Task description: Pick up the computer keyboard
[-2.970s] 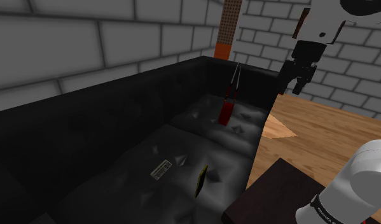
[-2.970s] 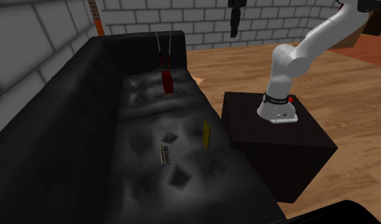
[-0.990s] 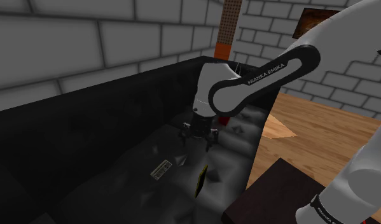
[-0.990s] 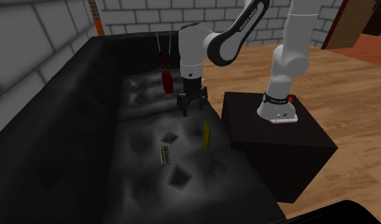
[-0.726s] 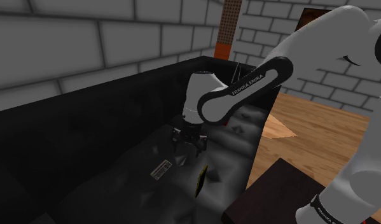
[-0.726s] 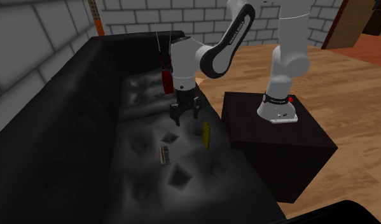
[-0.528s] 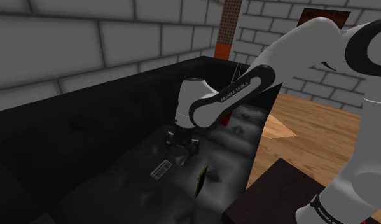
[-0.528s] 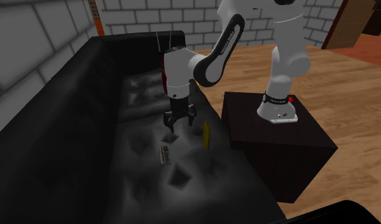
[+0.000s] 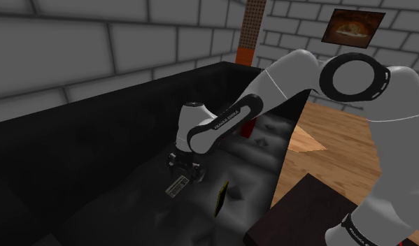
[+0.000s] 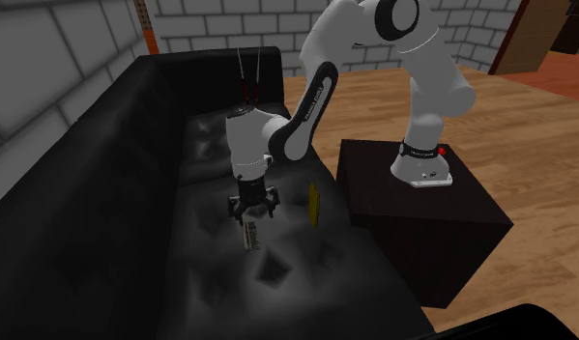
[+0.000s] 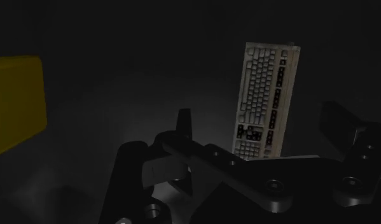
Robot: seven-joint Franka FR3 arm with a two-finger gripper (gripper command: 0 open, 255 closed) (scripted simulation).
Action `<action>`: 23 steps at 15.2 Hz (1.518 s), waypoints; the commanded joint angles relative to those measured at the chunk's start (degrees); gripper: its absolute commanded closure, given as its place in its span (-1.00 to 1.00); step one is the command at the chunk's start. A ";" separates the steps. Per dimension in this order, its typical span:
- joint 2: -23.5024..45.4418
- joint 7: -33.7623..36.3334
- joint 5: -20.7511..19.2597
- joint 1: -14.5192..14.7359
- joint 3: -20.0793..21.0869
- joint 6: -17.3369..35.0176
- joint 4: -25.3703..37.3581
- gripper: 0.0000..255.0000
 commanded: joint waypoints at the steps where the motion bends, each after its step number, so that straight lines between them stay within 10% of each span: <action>1: 4.71 2.08 -0.35 1.65 -1.43 -0.54 5.40 -1.00; 11: 10.90 2.54 -1.20 3.04 -2.93 2.27 8.83 -1.00; 12: 10.80 2.52 -1.19 2.99 -2.92 2.35 8.65 1.00; 23: 9.60 2.57 -1.00 2.79 -2.64 1.53 8.27 1.00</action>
